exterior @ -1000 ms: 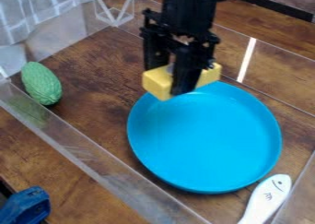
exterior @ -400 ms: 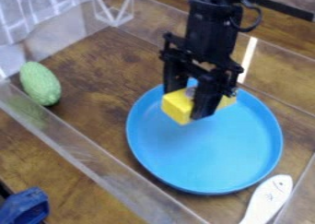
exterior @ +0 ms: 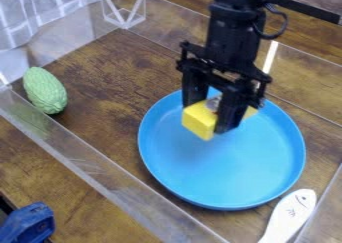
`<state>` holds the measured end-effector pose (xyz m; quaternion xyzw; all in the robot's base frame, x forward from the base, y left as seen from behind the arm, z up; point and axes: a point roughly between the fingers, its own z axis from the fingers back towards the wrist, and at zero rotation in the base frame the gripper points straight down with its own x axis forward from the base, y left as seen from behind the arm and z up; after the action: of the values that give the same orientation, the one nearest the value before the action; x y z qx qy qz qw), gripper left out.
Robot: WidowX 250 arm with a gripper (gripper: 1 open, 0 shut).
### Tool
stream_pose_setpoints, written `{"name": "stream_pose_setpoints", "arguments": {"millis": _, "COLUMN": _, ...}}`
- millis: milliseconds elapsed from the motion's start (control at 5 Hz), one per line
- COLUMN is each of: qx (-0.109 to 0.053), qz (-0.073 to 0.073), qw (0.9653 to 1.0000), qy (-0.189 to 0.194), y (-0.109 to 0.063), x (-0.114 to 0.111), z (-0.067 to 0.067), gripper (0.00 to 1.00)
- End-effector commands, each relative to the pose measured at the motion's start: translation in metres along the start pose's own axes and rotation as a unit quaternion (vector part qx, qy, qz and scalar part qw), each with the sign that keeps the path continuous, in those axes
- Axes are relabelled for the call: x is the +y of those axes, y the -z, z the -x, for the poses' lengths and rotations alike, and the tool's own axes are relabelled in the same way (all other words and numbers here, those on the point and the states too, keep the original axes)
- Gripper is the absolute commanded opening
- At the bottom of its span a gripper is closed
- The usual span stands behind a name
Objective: Put the yellow brick in the blue tray
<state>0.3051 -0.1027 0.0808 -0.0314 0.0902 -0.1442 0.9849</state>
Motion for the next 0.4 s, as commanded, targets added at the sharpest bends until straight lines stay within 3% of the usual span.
{"name": "stream_pose_setpoints", "arguments": {"millis": 0, "qx": -0.025, "qz": 0.0, "qw": 0.9996, "qy": -0.011, "y": -0.0109, "x": -0.0124, "z": -0.006, "gripper": 1.0}}
{"name": "stream_pose_setpoints", "arguments": {"millis": 200, "qx": -0.024, "qz": -0.002, "qw": 0.9995, "qy": -0.023, "y": -0.0056, "x": -0.0195, "z": -0.0121, "gripper": 1.0}}
